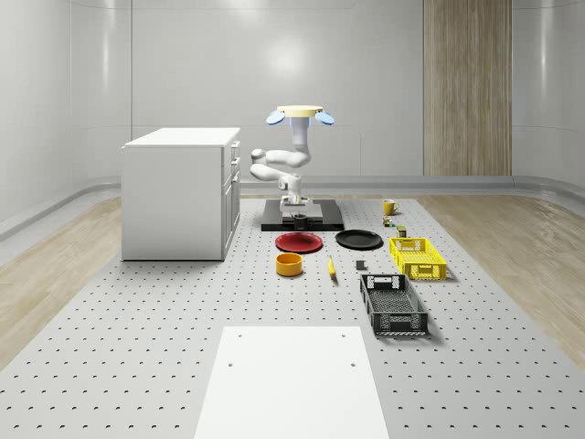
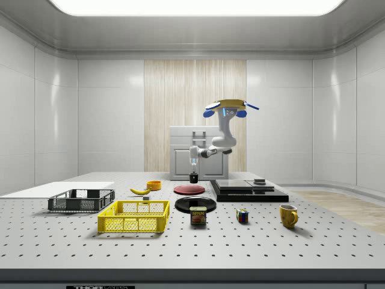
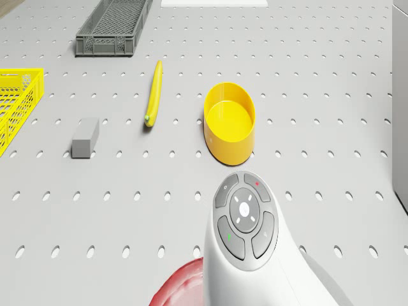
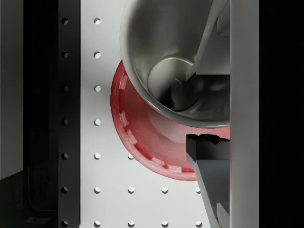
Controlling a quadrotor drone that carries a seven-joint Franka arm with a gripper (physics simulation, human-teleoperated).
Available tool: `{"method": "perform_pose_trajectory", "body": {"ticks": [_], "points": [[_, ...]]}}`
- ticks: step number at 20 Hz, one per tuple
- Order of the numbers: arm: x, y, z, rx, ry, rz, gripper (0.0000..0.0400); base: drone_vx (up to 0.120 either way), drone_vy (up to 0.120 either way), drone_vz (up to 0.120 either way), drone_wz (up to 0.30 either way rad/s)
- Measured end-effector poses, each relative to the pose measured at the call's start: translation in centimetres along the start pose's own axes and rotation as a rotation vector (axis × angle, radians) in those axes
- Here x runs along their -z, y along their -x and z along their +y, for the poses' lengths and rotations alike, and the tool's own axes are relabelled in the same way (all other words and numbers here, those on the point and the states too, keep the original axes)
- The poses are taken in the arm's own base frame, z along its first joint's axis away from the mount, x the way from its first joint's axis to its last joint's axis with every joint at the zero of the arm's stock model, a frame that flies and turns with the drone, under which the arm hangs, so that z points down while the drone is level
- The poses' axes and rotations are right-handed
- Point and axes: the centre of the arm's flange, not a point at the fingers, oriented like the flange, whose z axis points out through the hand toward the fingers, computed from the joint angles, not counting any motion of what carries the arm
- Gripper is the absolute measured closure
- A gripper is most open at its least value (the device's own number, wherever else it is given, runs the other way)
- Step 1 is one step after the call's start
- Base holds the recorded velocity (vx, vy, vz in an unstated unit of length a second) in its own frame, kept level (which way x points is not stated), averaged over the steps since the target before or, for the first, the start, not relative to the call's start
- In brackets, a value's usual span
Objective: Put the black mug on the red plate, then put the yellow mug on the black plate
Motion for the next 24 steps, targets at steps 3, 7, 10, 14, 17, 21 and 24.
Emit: {"method": "perform_pose_trajectory", "body": {"ticks": [3, 7, 10, 14, 17, 21, 24], "points": [[-0.9, -0.2, 0.2, 0.000, 0.000, 0.000, 0.0290, 0.000, 0.000, 0.000, 0.000], [-2.2, -0.4, 0.4, 0.000, 0.000, 0.000, 0.0290, 0.000, 0.000, 0.000, 0.000], [-3.0, -0.5, 0.5, 0.000, 0.000, 0.000, 0.0290, 0.000, 0.000, 0.000, 0.000], [-3.7, -0.5, 0.5, 0.000, 0.000, 0.000, 0.0208, 0.000, 0.000, 0.000, 0.000], [-3.9, -0.5, 0.5, 0.000, 0.000, 0.000, 0.0098, 0.000, 0.000, 0.000, 0.000], [-2.9, -0.5, 0.5, 0.000, 0.000, 0.000, 0.0036, 0.000, 0.000, 0.000, 0.000], [-1.7, -0.5, 0.5, 0.000, 0.000, 0.000, 0.0017, 0.000, 0.000, 0.067, 0.000]]}}
